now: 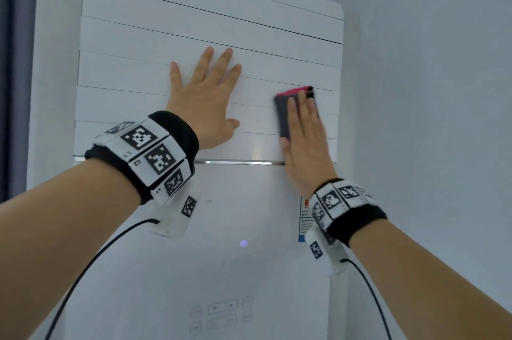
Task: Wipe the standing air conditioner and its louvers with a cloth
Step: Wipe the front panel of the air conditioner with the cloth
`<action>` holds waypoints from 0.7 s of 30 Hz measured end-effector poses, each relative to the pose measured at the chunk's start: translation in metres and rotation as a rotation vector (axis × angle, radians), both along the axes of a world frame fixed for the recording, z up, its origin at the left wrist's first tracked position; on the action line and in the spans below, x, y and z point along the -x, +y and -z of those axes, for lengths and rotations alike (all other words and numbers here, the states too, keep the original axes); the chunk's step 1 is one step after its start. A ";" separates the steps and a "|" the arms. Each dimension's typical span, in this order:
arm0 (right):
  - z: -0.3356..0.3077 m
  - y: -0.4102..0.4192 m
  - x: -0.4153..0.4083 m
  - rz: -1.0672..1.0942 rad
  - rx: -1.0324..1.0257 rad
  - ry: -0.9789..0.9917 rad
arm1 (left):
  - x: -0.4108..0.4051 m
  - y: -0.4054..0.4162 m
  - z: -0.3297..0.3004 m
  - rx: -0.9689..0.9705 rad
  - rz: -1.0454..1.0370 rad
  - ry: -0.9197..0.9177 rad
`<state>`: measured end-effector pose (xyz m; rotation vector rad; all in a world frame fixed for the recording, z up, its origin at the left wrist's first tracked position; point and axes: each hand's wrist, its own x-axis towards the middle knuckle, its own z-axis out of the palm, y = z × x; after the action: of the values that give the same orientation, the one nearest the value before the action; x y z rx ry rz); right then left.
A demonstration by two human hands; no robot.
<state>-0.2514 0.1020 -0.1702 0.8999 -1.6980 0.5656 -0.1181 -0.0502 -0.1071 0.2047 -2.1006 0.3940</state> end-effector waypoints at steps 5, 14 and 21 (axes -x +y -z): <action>0.002 0.011 0.007 -0.005 -0.059 0.022 | -0.013 -0.003 0.008 0.033 0.029 0.018; 0.012 -0.010 -0.008 0.022 -0.013 -0.039 | -0.036 -0.031 0.050 0.049 0.011 -0.069; 0.012 -0.028 -0.022 -0.001 -0.091 0.065 | -0.036 -0.032 0.050 0.069 0.009 -0.059</action>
<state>-0.2297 0.0742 -0.1825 0.9743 -1.6759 0.4578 -0.0825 -0.0822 -0.1568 0.1450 -2.1415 0.4720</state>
